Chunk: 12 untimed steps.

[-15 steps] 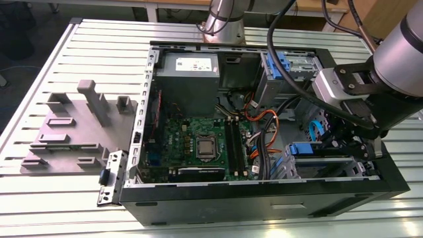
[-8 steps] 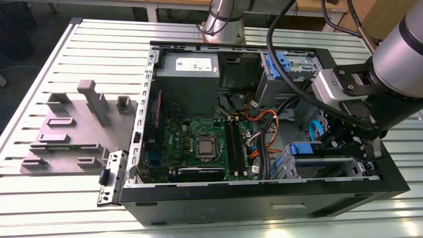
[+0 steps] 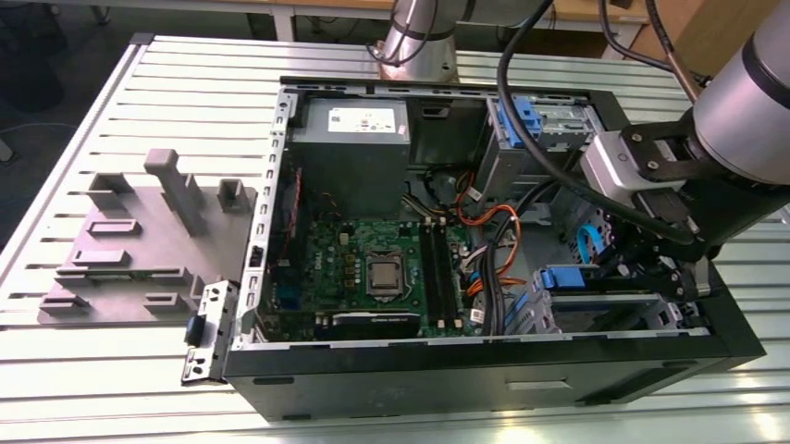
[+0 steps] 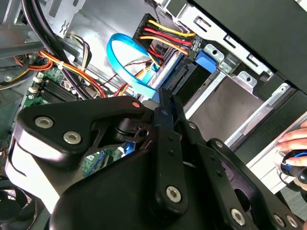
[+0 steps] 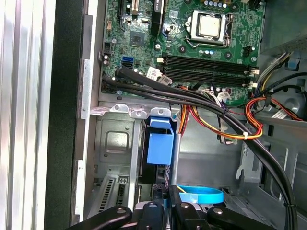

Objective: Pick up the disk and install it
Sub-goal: 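Insert the first disk wire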

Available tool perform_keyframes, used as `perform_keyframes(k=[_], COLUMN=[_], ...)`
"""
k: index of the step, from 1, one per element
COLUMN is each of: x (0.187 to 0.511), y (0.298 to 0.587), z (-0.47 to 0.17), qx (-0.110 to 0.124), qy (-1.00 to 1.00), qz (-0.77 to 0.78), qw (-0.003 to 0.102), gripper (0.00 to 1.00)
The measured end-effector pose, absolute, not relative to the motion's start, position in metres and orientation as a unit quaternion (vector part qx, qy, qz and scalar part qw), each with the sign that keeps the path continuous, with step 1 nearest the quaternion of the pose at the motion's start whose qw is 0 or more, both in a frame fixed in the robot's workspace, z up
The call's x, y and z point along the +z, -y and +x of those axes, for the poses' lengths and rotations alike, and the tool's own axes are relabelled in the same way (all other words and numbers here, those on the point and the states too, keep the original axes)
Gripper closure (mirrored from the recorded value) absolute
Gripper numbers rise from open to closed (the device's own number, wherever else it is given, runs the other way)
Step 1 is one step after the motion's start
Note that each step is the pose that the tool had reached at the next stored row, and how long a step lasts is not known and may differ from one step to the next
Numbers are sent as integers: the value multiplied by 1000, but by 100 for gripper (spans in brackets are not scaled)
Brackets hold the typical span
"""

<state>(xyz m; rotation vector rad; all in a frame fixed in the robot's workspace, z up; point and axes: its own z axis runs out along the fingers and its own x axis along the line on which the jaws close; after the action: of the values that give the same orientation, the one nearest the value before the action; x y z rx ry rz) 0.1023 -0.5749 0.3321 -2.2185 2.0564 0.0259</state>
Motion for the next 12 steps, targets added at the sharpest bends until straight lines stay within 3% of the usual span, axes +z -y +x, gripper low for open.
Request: perform_keyframes(k=[12], x=[329], y=[575], z=[102], qx=[8], qy=[-679], qz=[-732], qw=[58], gripper=[84])
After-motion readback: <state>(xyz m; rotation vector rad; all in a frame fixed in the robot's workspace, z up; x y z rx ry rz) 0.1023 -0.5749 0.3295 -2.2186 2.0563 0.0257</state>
